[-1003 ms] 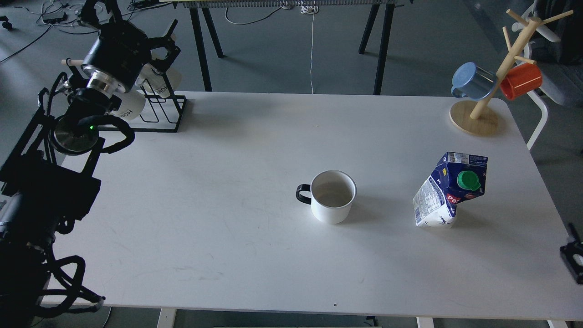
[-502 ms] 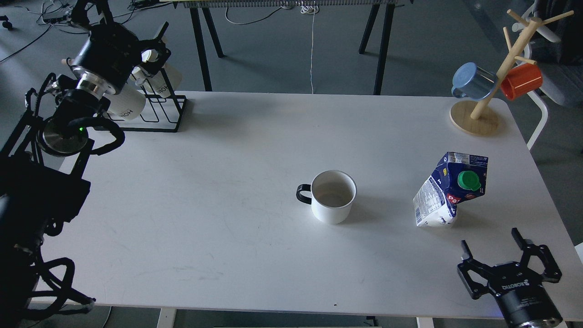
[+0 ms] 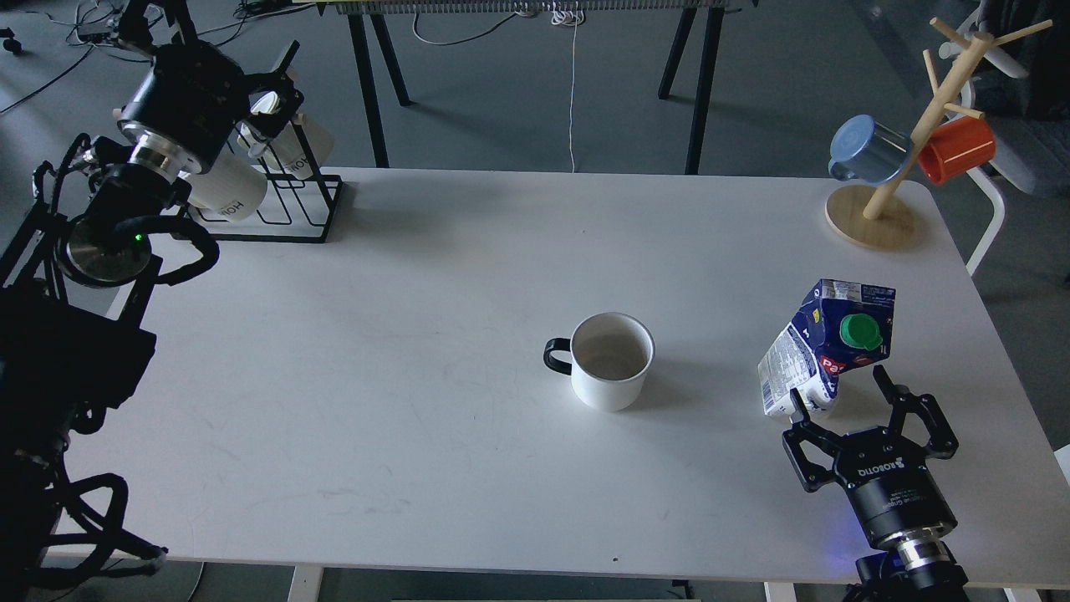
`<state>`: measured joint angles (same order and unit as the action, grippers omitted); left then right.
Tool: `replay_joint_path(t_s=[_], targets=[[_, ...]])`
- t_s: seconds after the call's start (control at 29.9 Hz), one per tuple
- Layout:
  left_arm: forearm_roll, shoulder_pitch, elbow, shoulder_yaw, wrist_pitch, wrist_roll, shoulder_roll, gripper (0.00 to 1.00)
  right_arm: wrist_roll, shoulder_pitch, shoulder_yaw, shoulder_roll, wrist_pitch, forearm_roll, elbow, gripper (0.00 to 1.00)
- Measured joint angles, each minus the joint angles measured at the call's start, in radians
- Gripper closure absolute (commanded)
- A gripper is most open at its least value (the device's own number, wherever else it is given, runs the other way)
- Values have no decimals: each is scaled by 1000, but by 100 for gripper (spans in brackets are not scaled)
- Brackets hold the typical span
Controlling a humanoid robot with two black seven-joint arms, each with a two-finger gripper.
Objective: Place cup and milk with both arms
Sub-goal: 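Bring the right gripper in and grasp the milk carton from below, then slide the milk carton with the right gripper next to the white mug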
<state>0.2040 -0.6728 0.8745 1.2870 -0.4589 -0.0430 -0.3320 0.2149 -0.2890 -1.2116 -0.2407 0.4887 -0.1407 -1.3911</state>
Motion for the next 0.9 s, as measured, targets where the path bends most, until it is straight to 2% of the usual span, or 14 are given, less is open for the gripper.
replay_joint_path(t_s=[0.17, 0.33, 0.43, 0.53, 0.9], targets=[[0, 6, 0, 0, 0, 0, -16, 0, 0, 36, 2, 25, 0, 0, 34, 30], [0, 10, 0, 0, 0, 1, -29, 1, -3, 76, 7, 49, 0, 1, 86, 69], [0, 13, 0, 0, 0, 1, -33, 0, -4, 81, 29, 54, 0, 2, 89, 81], [0, 14, 0, 0, 0, 1, -34, 0, -4, 82, 47, 56, 0, 2, 86, 86], [2, 19, 0, 0, 0, 0, -31, 1, 1, 79, 108, 111, 0, 3, 26, 86]])
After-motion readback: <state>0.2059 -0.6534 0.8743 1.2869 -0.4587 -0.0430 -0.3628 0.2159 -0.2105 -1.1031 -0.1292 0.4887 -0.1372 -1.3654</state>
